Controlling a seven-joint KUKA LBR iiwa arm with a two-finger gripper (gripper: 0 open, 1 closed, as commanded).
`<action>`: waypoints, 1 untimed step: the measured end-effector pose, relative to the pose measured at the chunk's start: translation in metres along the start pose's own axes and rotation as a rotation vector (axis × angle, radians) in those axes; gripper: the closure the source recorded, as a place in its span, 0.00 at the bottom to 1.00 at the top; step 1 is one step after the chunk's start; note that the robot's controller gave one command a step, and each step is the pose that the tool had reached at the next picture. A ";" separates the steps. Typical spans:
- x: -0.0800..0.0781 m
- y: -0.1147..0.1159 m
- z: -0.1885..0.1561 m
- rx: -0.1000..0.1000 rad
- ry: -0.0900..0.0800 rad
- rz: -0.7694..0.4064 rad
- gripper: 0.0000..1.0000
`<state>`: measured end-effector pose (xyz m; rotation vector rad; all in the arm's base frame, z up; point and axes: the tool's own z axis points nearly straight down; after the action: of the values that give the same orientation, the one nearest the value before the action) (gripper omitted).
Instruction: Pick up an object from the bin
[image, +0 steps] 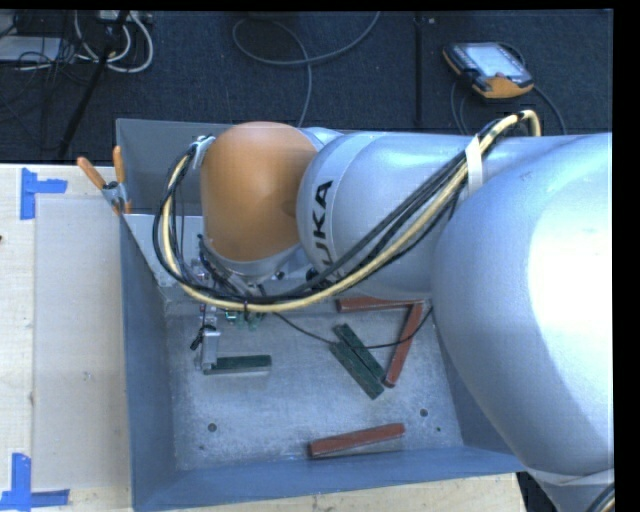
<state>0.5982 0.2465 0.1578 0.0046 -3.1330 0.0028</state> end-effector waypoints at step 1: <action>-0.002 -0.002 -0.005 -0.002 -0.008 0.006 1.00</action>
Offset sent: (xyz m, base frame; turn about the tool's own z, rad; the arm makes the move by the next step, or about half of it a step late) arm 0.0000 0.0000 0.0000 0.0000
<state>0.6004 0.2449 0.1630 -0.0041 -3.1406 0.0001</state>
